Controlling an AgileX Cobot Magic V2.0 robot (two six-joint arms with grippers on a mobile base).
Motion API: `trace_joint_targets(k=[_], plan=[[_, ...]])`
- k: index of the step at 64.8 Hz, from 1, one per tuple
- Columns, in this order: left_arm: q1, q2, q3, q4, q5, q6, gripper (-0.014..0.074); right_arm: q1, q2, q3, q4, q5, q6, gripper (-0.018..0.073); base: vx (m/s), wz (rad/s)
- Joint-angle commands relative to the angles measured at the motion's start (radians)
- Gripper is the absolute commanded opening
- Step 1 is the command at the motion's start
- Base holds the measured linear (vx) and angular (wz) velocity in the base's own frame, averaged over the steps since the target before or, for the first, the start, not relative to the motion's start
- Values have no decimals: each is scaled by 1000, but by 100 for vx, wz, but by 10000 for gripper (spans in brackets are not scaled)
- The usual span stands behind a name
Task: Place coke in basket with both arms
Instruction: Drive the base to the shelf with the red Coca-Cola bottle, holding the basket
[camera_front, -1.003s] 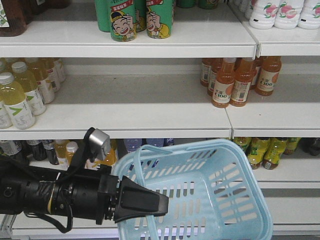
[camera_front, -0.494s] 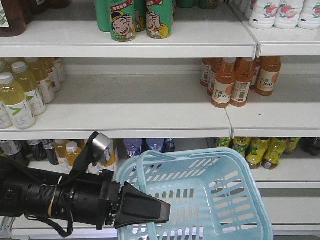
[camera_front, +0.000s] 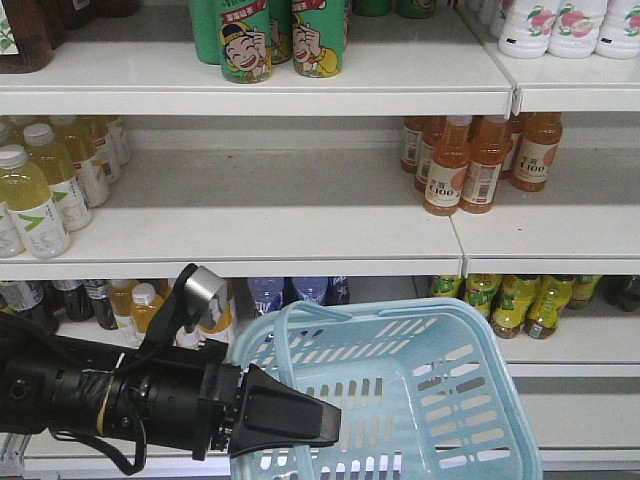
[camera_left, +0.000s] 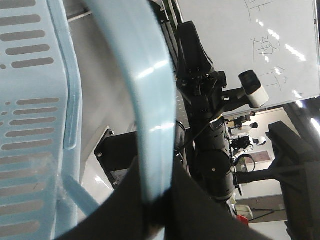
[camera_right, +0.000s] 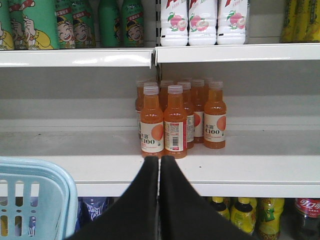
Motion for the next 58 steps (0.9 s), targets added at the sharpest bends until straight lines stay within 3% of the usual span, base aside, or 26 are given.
trace_joint_targets(k=[1,30,58], plan=[[-3,-29,-23,-73,-217,-1,-6,-3,-15,19,-6,-73,-5,-5,0,0],[-3,-29,-23,-73,-217,-1,-6,-3,-15,19,-6,-73,-5,-5,-1,-6],[-3,-29,-23,-73,-217,-1,-6,-3,-15,19,-6,-73,-5,-5,-3,-32]])
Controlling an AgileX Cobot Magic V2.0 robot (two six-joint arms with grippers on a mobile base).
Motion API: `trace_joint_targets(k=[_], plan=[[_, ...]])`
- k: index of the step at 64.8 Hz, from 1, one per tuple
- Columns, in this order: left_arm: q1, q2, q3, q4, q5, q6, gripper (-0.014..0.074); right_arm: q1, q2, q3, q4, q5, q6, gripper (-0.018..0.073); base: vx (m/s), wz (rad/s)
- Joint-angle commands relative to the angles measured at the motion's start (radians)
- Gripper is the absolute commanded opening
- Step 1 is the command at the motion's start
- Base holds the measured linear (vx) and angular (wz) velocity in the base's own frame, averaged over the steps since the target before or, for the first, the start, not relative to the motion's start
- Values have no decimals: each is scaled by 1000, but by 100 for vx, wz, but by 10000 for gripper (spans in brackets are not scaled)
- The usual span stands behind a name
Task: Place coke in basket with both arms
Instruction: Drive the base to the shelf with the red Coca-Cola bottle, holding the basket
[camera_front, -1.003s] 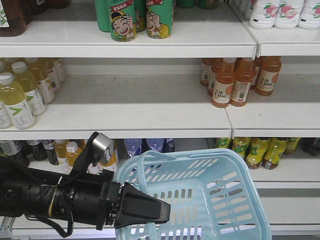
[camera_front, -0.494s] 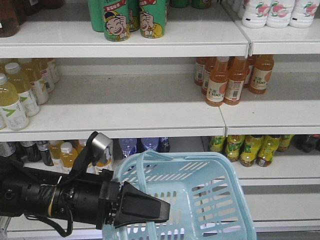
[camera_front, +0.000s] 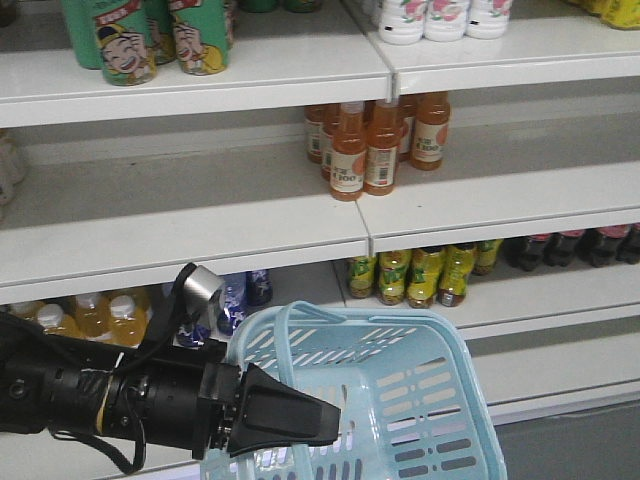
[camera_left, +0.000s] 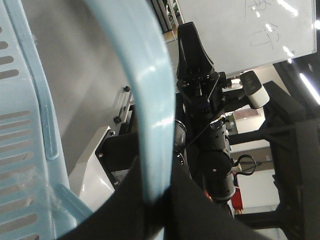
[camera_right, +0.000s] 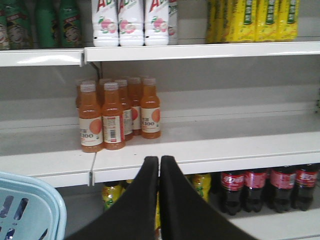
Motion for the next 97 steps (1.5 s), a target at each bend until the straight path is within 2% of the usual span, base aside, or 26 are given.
trace_joint_targets(k=[1,97], plan=[[-3,-29,-23,-75,-217,-1,-6,-3,-15,19,-6,-73,-5,-5,-2,-45],[-3,-29,-23,-75,-217,-1,-6,-3,-15,19,-6,-73,-5,-5,2,-43]])
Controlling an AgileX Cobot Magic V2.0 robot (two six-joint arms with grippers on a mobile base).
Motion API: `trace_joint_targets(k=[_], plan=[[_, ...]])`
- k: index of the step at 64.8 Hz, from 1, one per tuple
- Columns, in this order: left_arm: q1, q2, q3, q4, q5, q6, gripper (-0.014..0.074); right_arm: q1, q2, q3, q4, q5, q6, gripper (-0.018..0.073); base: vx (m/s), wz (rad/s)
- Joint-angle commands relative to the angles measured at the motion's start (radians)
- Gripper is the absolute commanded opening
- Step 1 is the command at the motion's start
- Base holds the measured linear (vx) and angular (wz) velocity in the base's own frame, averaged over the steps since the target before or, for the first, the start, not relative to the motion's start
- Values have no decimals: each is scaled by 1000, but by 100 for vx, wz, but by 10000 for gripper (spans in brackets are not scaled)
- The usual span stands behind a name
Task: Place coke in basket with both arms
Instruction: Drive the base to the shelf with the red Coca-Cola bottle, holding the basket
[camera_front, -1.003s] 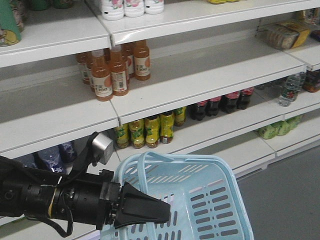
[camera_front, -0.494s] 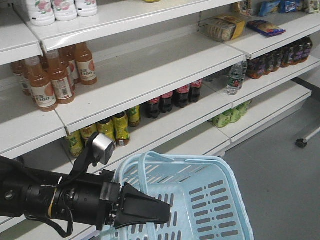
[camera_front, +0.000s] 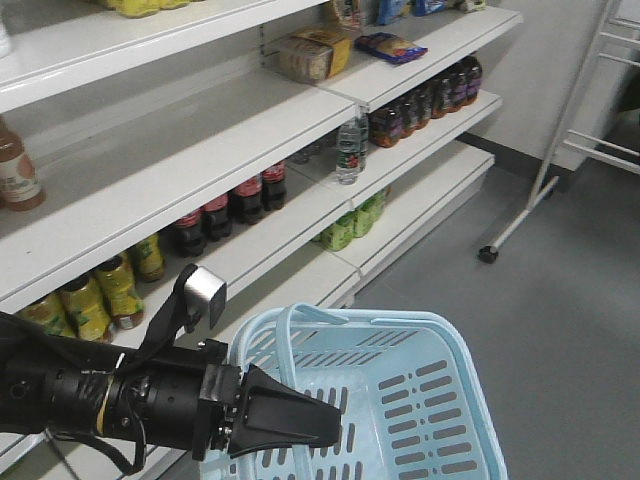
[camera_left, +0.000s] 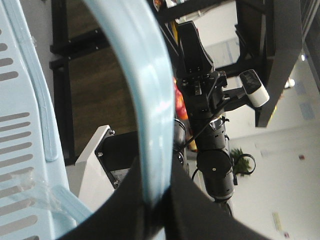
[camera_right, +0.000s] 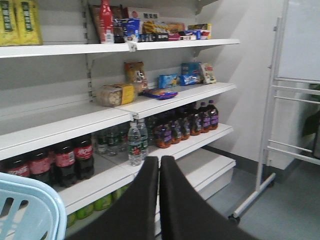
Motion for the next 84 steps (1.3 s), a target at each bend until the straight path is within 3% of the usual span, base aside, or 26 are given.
trace_joint_targets(k=[1,84], plan=[[-3,-29,-23,-75,-217,-1,-6,-3,-15,19,-6,-73,-5,-5,9,-52],[-3,-29,-23,-75,-217,-1,-6,-3,-15,19,-6,-73,-5,-5,15,-53]])
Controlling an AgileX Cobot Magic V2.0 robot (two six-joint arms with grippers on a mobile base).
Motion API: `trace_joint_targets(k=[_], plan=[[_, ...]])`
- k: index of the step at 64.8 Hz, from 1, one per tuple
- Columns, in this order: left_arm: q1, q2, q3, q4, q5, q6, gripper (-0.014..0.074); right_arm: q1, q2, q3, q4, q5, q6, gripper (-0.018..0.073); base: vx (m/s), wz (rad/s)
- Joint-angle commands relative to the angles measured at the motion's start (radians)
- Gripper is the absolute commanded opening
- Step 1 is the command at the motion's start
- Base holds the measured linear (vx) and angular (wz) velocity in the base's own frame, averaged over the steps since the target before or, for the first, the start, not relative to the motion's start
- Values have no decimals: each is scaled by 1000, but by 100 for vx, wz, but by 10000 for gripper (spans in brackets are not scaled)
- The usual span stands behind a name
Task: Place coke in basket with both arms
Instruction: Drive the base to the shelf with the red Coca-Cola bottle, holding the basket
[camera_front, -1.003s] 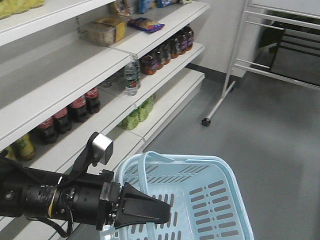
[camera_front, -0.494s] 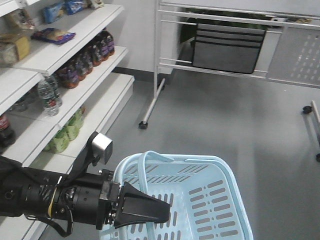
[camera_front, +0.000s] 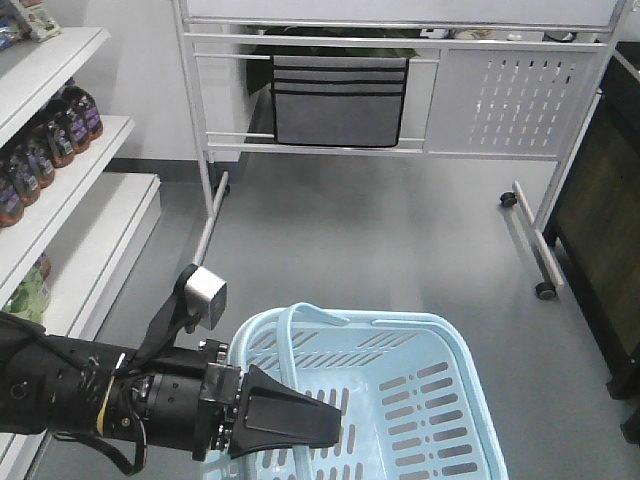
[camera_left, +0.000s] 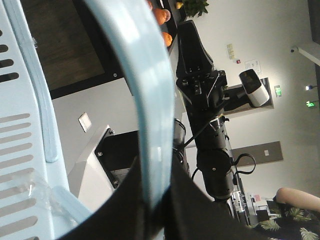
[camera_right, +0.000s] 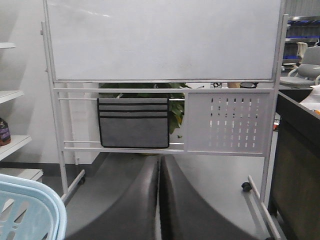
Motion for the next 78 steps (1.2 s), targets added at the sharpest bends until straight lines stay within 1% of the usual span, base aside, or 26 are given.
trace_joint_targets(k=[1,22,78], plan=[[-3,-29,-23,-75,-217,-1,-6,-3,-15,19,-6,-73,-5,-5,22,-26],[-3,-29,-23,-75,-217,-1,-6,-3,-15,19,-6,-73,-5,-5,25,-13],[-3,-29,-23,-75,-217,-1,-6,-3,-15,19,-6,-74,-5,-5,30,0]])
